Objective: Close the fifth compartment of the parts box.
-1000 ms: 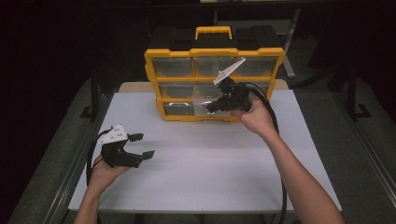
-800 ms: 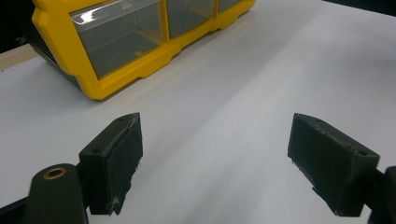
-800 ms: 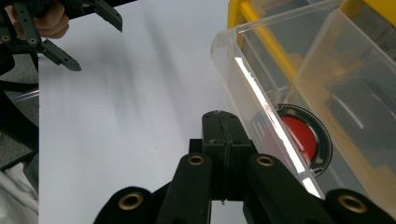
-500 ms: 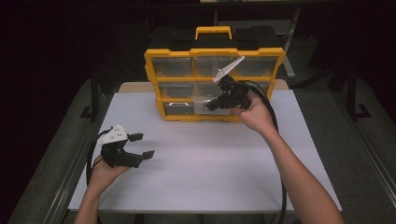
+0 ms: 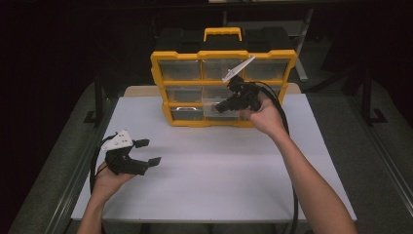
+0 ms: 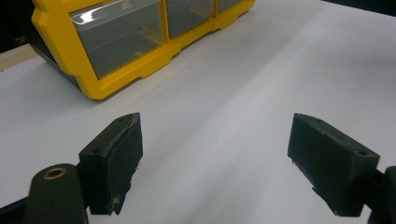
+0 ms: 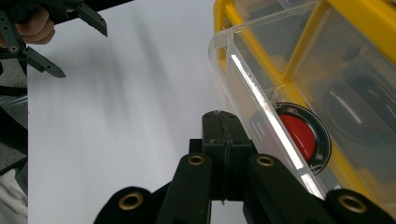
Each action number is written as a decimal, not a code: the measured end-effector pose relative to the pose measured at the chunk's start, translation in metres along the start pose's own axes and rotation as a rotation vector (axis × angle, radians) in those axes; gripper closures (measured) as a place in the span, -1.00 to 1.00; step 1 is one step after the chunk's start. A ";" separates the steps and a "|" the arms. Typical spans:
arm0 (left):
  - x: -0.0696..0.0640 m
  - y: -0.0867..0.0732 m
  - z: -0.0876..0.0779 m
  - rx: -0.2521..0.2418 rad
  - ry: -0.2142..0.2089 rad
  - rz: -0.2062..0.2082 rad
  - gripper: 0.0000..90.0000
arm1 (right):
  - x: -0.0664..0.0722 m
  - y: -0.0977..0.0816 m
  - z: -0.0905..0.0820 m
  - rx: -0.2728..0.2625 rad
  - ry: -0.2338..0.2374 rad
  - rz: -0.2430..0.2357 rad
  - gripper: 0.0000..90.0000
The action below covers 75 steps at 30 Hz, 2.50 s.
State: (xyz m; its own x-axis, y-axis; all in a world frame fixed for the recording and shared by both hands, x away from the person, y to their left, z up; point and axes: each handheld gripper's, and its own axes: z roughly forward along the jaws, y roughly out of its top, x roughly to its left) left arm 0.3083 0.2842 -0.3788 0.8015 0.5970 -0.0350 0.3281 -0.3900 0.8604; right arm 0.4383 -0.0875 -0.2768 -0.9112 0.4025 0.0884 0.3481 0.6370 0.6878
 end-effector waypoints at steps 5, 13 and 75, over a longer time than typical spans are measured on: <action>0.000 0.000 0.000 0.000 0.000 0.000 -0.60 | -0.003 0.001 0.001 -0.004 -0.003 0.004 0.98; 0.000 0.000 0.000 -0.003 0.001 0.002 -0.60 | -0.006 0.003 0.000 0.013 -0.011 0.023 0.98; 0.000 0.001 -0.003 -0.007 0.004 -0.007 -0.60 | -0.032 0.008 0.000 0.007 -0.103 0.053 0.98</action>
State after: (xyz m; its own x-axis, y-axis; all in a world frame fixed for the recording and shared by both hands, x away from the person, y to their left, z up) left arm 0.3070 0.2860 -0.3769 0.7973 0.6023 -0.0396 0.3304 -0.3806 0.8637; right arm 0.4700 -0.0950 -0.2742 -0.8643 0.5006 0.0497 0.3969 0.6178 0.6788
